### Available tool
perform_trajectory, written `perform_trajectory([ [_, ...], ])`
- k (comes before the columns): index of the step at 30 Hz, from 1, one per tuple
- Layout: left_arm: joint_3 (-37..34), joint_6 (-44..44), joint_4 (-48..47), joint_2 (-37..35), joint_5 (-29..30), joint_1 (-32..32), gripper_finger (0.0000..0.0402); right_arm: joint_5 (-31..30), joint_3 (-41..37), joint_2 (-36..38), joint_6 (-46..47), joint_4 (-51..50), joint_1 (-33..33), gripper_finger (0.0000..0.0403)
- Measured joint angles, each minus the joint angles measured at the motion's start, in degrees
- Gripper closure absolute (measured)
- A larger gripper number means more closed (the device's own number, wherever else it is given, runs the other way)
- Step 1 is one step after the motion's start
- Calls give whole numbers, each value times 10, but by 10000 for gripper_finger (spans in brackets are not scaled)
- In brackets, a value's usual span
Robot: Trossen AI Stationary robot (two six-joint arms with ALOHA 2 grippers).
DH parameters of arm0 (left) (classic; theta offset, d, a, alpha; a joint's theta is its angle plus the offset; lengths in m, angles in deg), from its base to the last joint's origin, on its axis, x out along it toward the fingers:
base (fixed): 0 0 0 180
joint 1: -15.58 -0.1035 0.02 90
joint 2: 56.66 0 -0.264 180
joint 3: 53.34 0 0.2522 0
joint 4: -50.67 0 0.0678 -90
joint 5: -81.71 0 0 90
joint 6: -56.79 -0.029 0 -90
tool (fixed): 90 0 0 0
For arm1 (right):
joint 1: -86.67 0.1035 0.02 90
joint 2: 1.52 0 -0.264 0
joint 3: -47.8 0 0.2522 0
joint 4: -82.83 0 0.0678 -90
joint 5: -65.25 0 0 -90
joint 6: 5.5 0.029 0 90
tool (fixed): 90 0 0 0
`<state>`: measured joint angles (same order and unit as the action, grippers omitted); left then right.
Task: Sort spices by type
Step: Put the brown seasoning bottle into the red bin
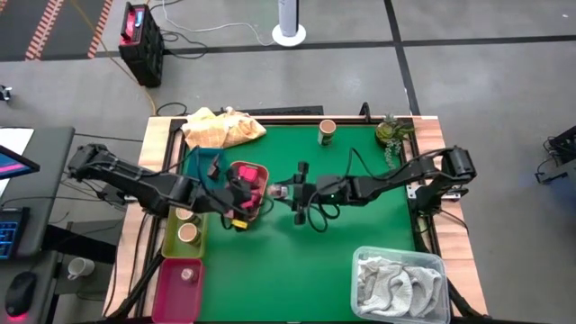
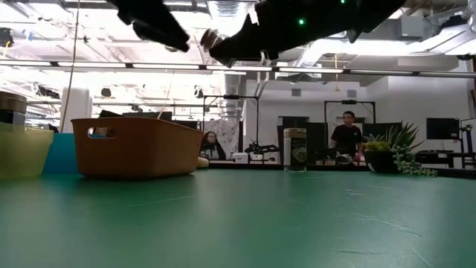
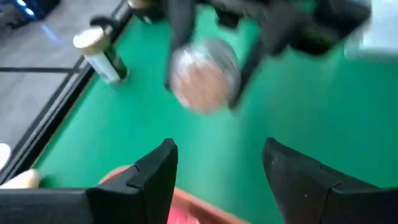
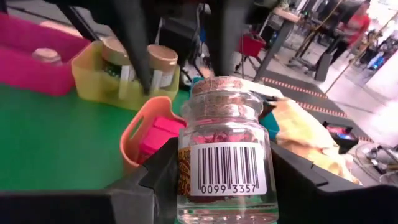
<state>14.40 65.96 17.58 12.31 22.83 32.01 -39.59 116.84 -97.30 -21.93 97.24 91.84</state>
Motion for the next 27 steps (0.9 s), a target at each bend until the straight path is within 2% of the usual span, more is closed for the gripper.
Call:
perform_trajectory([
  [6,0,0,91,0,-5,-15,164,0,0,-2,-6,15,8,189],
  [10,0,27,114,0,-8,-16,143,-12,0,-2,-8,20,8,189],
  [18,0,165,111,0,-8,-31,94,-128,0,-2,-91,45,40,188],
  [22,0,212,124,0,-17,-45,87,-164,0,-2,-138,66,59,187],
  [27,0,223,181,1,-64,-53,89,-196,0,-2,-180,86,69,188],
])
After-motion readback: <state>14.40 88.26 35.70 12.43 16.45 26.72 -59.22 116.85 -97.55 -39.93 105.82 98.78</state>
